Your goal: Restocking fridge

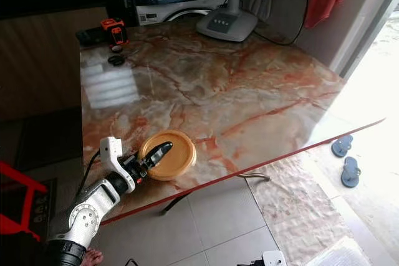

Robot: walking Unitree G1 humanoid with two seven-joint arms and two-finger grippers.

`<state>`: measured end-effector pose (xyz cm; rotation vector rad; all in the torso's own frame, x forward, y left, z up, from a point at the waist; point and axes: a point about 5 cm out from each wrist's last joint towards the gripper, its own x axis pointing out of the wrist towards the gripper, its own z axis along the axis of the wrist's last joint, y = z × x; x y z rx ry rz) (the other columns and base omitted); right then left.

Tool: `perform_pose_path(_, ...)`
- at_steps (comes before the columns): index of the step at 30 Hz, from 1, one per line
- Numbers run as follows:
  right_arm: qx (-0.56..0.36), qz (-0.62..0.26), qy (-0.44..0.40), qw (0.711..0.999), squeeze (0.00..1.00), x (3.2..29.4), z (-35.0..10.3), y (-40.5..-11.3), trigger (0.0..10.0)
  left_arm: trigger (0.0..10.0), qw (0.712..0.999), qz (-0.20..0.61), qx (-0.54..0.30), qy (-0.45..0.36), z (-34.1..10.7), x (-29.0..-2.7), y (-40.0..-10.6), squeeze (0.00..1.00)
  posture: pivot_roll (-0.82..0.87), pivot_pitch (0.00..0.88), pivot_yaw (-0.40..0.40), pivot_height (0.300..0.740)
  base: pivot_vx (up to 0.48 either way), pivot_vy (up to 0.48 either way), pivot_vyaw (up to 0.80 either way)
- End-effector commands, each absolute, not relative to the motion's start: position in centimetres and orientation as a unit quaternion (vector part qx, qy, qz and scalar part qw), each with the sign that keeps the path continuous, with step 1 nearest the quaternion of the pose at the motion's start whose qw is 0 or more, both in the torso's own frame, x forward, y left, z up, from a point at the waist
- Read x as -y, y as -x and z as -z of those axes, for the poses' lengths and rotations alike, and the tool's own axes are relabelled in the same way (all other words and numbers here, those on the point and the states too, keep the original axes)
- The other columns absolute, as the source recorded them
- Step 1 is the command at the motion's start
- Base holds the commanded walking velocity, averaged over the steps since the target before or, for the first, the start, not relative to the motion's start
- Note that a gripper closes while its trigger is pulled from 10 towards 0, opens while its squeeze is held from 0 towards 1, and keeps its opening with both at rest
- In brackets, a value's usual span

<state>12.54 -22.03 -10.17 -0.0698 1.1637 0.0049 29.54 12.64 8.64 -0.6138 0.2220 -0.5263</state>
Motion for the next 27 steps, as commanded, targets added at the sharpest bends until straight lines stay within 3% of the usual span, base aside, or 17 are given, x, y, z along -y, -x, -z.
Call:
perform_pose_path(1,-0.55,-0.002,0.041,0.834,0.0,22.29,10.17,-12.36,10.0,10.0,0.912,0.262,-0.118,0.292,-8.39,-12.56,-29.36,0.0,-0.13,0.034,-0.019,0.74,0.0,0.0,0.0)
perform_pose_path(5,-0.55,-0.004,0.042,0.834,0.0,22.3,10.17,-12.38,10.0,9.9,0.912,0.264,-0.121,0.29,-8.26,-12.53,-29.33,0.0,-0.13,0.04,-0.022,0.74,0.0,0.0,0.0)
perform_pose_path(7,-0.551,-0.004,0.043,0.833,0.0,22.32,10.16,-12.38,10.0,0.3,0.912,0.264,-0.124,0.287,-8.14,-12.53,-29.35,0.0,-0.13,0.042,-0.023,0.74,0.0,0.0,0.0)
perform_pose_path(27,-0.551,-0.009,0.048,0.833,0.0,22.36,10.1,-12.56,10.0,0.0,0.918,0.252,-0.106,0.288,-8.35,-12.97,-29.69,0.0,-0.13,0.044,-0.028,0.74,0.0,0.0,0.0)
